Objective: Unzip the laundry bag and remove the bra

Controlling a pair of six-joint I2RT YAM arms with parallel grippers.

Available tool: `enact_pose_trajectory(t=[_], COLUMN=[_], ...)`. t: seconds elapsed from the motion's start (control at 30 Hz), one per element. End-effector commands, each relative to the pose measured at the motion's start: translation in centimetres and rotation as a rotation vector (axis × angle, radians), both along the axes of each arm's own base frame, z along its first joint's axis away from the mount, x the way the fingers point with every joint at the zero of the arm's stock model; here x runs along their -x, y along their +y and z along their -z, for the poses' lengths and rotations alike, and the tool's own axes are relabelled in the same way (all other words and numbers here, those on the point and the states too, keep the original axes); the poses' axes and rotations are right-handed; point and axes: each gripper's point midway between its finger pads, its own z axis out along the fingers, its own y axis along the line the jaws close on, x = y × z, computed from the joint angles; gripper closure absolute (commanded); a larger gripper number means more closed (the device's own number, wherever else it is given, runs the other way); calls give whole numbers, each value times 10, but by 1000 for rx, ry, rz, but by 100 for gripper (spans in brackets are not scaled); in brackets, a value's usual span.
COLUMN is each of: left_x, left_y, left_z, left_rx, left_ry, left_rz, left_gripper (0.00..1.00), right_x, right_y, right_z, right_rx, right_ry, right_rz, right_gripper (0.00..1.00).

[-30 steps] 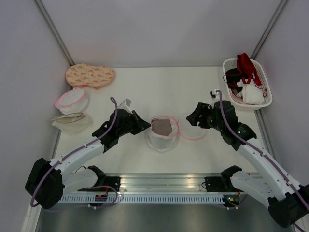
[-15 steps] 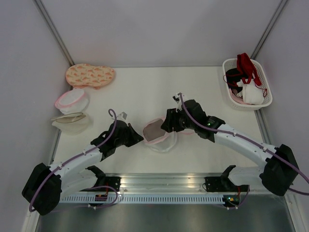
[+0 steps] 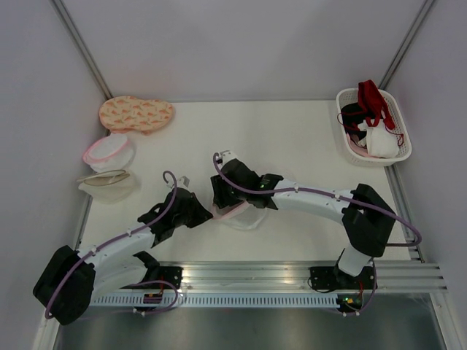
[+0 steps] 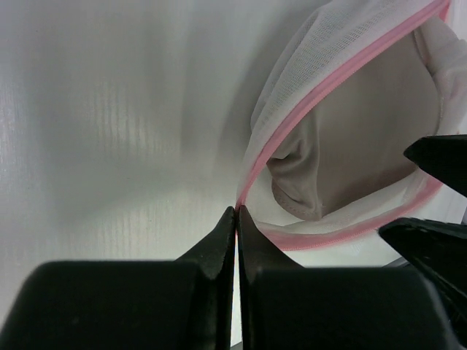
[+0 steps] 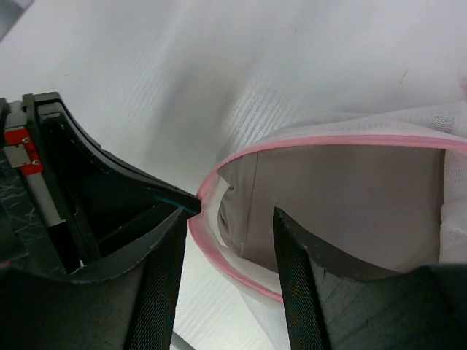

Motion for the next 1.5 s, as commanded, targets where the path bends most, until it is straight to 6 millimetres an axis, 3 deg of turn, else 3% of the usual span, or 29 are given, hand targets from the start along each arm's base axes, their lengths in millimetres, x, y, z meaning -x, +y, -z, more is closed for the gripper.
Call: enact_pose_trajectory(t=[0.0,0.43,0.5,0.67,0.73,0.83,0.93,1.03,1.2,1.23,1.27,1.33,1.43,1.47], left_x=[-9,-9,-9,-10,-9,-8,-8,-8,-10,-12,-10,-11,-13,-12], left_y=[3,4,4,-1,-1,0,0,-1,-5,-6,-9,-12,-16,-16], left_z=[-5,-7,-8,-12,-11,-9,-8,-8,-7,-8,-8,-10,-14,-15], left_rx=[17,49,52,82,81,77,79,80,83,87,97,105,117,117], left_ry=[-39,-51,-53,-60,-58,-55,-49,-46,-36,-39,-31,-28,-31,-29], left_rz=[-52,-82,-81,-74,-71,-72,-72,-70,-65,-66,-51,-40,-33,-29], left_gripper=[98,98,98,98,98,98,98,98,98,98,98,98,98,98], right_x=[-18,3,6,7,7,6,4,5,5,4,4,-5,-22,-26], right_y=[0,2,5,8,7,6,6,1,-9,-16,-20,-30,-37,-40], right_z=[-1,65,70,69,64,41,2,-57,-127,-147,-150,-182,-196,-188], right_rx=[98,298,295,289,286,245,166,48,-133,-190,-211,-341,-467,-420], right_ry=[-94,-58,-50,-53,-60,-84,-129,-191,-272,-293,-297,-320,-292,-280], right_rz=[69,46,38,41,47,55,65,79,106,125,137,169,178,183], right_gripper=[44,48,55,100,100,100,99,100,99,100,100,100,99,100])
